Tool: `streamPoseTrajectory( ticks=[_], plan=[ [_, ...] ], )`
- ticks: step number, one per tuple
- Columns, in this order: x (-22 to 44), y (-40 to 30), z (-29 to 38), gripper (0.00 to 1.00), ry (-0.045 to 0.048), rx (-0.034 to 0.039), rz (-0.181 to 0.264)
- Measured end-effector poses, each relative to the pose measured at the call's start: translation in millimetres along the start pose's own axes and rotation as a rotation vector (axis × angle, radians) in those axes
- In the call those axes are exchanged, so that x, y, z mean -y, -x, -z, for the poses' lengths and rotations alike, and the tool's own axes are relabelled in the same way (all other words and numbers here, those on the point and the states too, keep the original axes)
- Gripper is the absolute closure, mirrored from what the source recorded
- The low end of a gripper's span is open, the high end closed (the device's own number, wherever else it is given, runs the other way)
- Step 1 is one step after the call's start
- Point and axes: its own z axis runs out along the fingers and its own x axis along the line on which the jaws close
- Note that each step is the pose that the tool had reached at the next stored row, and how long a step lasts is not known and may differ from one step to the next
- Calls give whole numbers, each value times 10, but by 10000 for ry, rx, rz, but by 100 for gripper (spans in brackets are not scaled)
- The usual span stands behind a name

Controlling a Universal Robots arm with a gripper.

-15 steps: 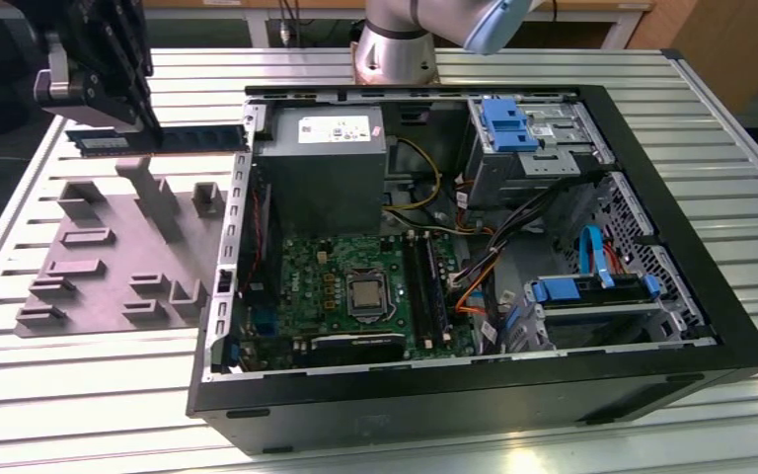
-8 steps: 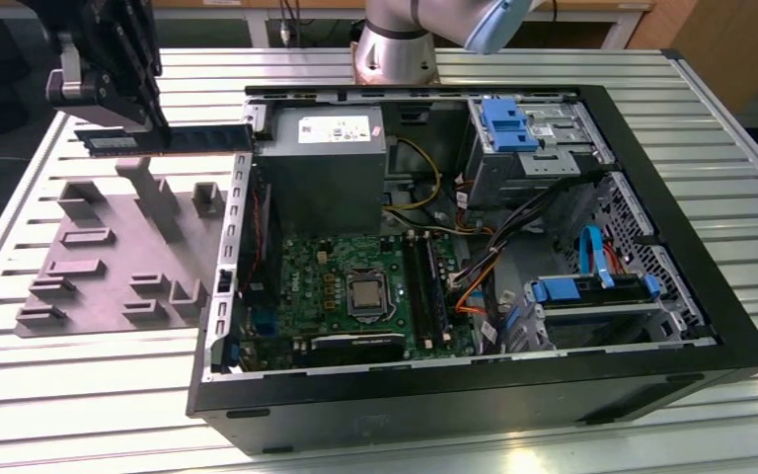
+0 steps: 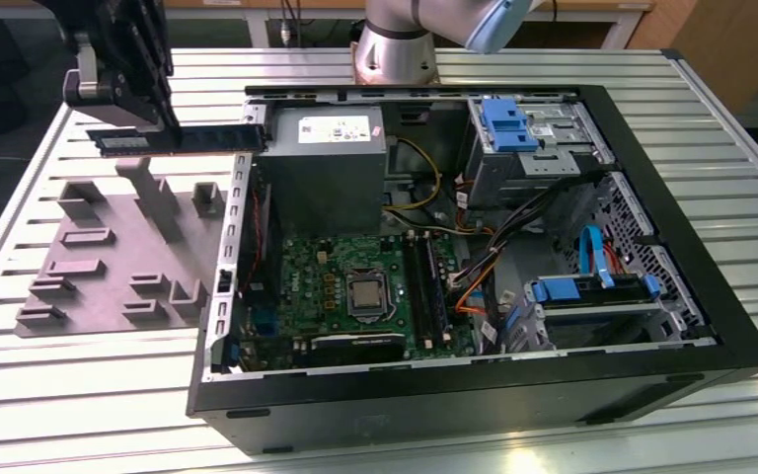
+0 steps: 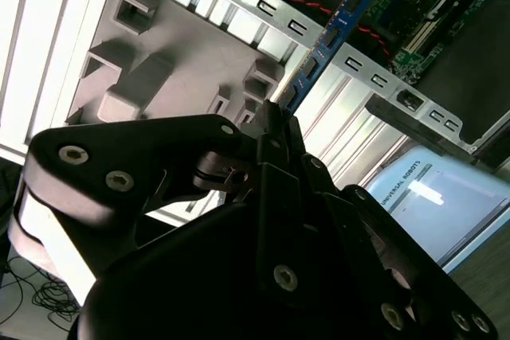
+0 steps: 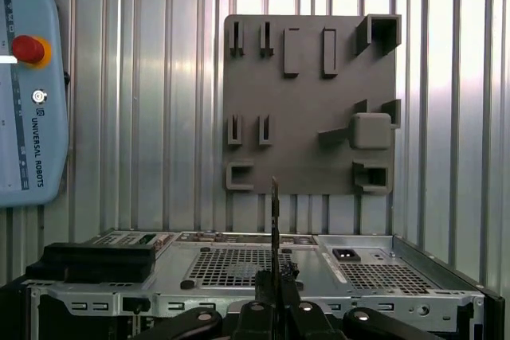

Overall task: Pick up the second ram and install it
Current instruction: 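Pick up the second ram and move it above second insertion slot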

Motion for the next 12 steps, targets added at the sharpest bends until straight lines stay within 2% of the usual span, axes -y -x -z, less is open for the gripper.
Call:
streamPoseTrajectory(
  ticks=[12],
  plan=[
    [125,0,-2,86,0,0,-1]
  ],
)
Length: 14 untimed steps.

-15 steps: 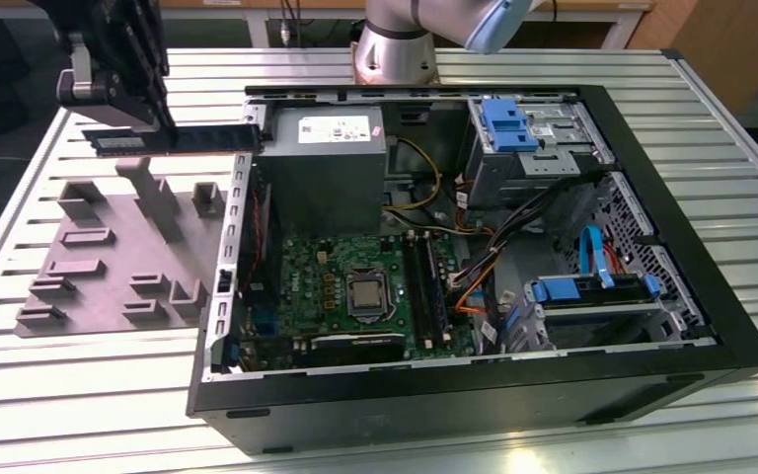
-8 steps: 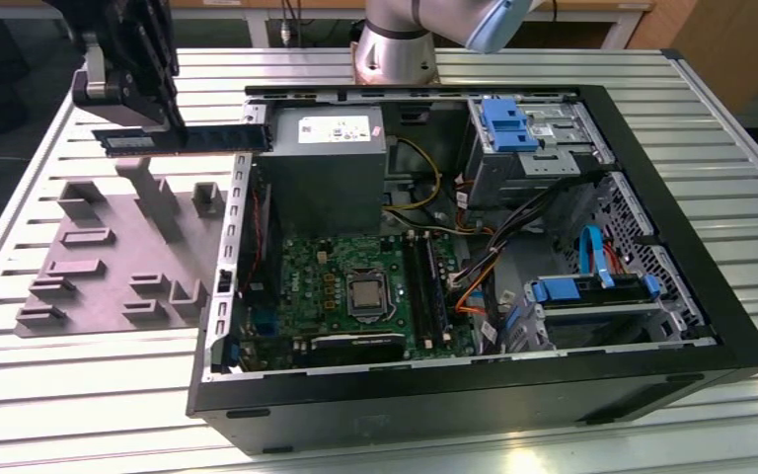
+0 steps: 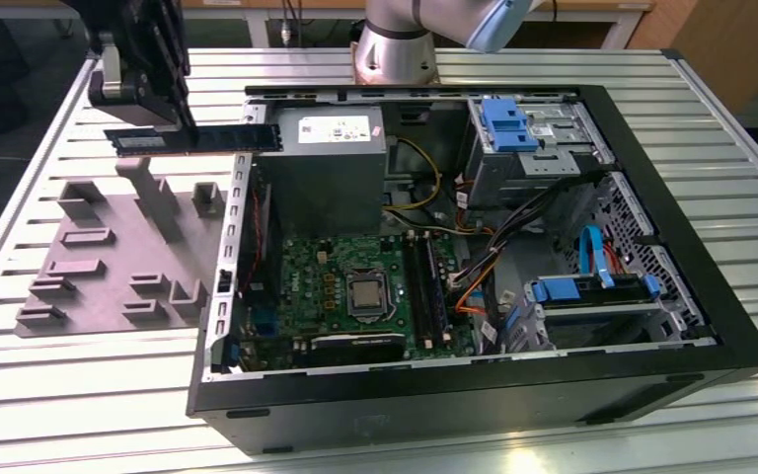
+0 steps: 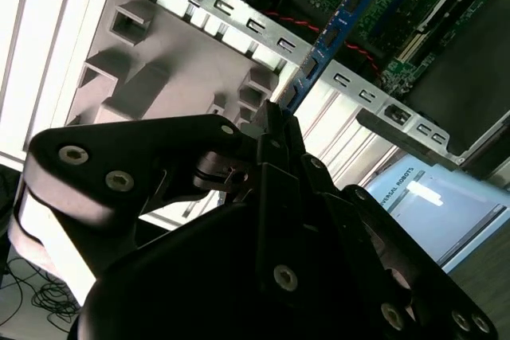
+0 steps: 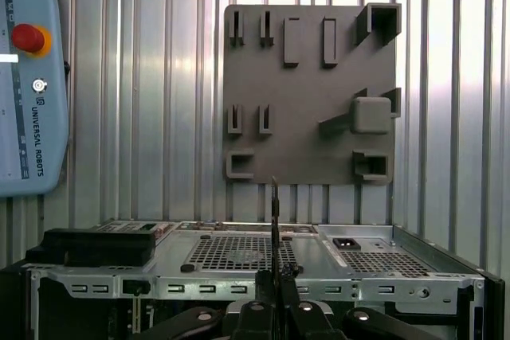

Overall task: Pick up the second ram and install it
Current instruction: 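Pick up the second ram and move it above second insertion slot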

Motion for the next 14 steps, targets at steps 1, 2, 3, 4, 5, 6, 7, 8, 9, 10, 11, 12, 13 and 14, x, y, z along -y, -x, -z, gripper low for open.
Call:
streamPoseTrajectory(
  ticks=[1,2,3,4,5,6,7,8,9,10,11,12,13,14],
  plan=[
    [10,0,0,86,0,0,0],
    [21,0,0,86,0,0,0],
    [31,0,0,86,0,0,0],
    [42,0,-1,86,0,0,0],
    [52,0,-1,86,1,0,0],
    [64,0,-1,86,0,0,0],
    [74,0,-1,86,0,0,0],
    [85,0,-1,86,1,-1,0],
    [95,0,-1,86,0,0,0],
    [105,0,-1,86,1,0,0],
    [115,0,-2,86,0,0,0],
    [126,0,-2,86,1,0,0],
    [137,0,-2,86,0,-1,0],
    [147,0,-2,86,0,0,0]
  ],
)
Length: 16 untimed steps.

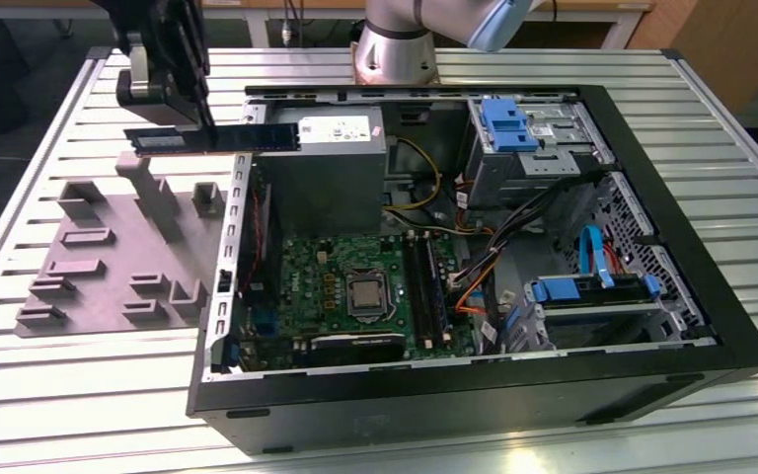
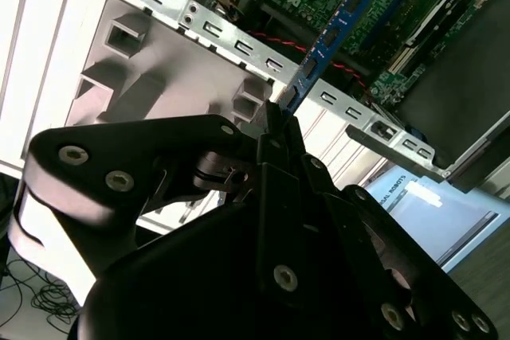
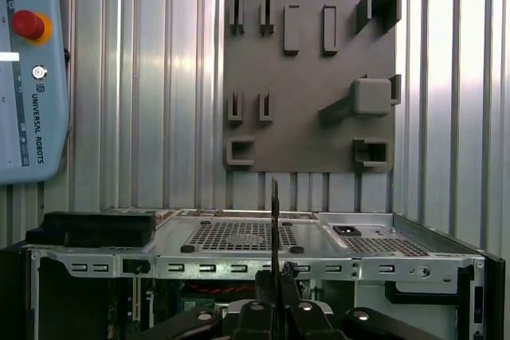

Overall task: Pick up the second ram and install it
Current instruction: 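Pick up the second ram and move it above second insertion slot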

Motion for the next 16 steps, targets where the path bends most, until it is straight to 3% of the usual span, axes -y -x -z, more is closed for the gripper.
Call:
streamPoseTrajectory(
  ticks=[16],
  plan=[
    [165,0,-2,86,1,-1,0]
  ],
)
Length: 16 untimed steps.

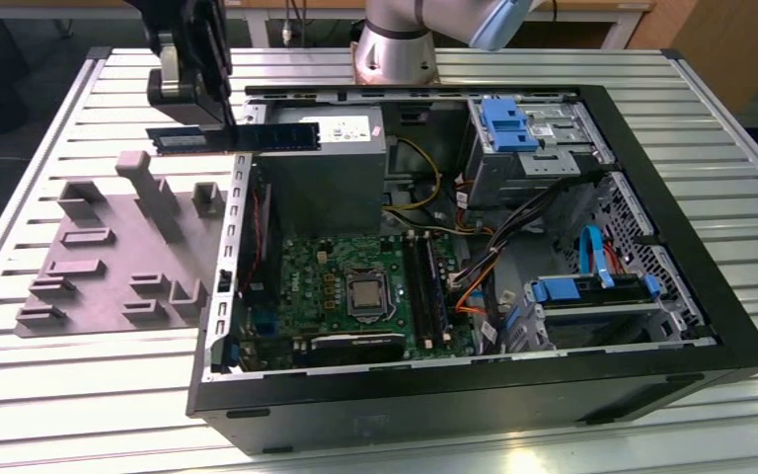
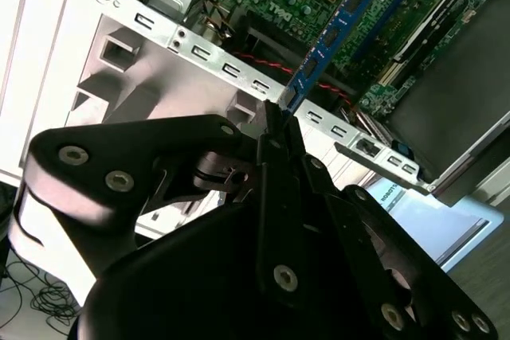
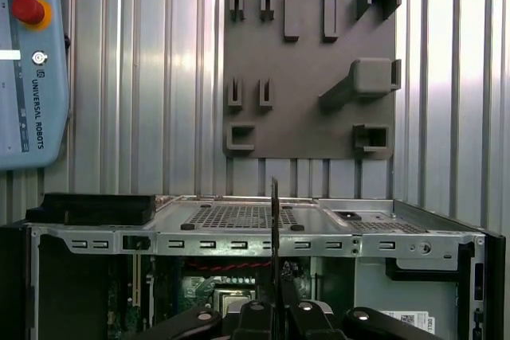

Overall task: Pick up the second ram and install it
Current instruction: 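Pick up the second ram and move it above second insertion slot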

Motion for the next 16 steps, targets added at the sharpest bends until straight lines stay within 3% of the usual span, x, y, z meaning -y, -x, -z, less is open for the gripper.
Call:
streamPoseTrajectory(
  ticks=[16],
  plan=[
    [189,0,-3,86,0,0,0]
  ],
)
